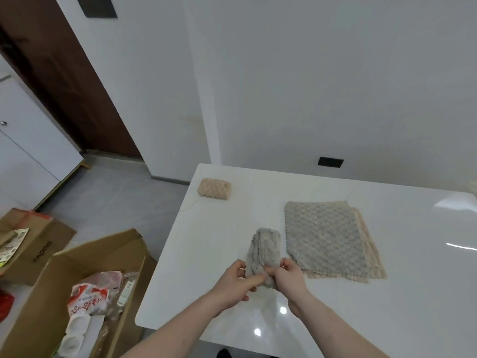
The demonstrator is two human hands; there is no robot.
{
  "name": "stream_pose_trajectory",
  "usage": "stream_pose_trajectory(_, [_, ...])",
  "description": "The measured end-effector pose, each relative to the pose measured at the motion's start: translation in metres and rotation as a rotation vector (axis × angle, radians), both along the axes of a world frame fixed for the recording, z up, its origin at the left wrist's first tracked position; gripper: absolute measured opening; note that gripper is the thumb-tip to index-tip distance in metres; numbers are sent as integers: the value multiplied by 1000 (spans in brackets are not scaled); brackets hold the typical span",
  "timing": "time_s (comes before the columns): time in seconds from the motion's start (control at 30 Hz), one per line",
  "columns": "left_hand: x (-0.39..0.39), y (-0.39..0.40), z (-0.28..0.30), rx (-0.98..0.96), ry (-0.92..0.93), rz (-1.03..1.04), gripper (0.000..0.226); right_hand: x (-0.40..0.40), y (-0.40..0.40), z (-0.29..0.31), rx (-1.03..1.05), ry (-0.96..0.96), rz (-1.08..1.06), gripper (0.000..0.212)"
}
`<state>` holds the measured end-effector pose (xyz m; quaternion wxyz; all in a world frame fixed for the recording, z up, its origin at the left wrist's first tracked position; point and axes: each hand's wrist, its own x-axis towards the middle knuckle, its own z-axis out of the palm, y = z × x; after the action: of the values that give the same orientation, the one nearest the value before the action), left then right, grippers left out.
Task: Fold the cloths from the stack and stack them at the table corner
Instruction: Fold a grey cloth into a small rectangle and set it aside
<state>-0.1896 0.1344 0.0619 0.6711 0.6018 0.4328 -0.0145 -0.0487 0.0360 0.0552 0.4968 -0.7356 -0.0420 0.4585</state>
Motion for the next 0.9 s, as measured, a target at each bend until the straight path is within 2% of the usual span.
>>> stream_pose_trajectory(0.1, [5,3,-3,68,-5,15,29,3,1,4,7,56,32,24])
stream_pose_trajectory(0.27, [3,11,-3,126,-18,50,7,26,10,6,-43,188,232,34])
stream_pose_trajectory(0.4, [-9,33,-6,210,43,-17,13,35,31,5,-53,186,239,38])
stream_pose_trajectory(0.47, [-17,43,-9,239,76,-87,9,31,38,1,-69,144,219,35])
stream_pose_trajectory(0.57, [-22,62,-12,281,131,-174,9,27,50,-7,-81,25,195,20])
stream_pose_trajectory(0.63, [-24,80,-18,301,162,-162,12,26,62,-14,-69,-45,185,10])
stream_pose_trajectory(0.77, [-31,115,-33,357,206,-129,27,9,96,-24,-86,-152,176,16])
stream_pose_trajectory(0.9, [-40,153,-50,455,269,-183,27,-12,131,-39,-101,-166,141,17])
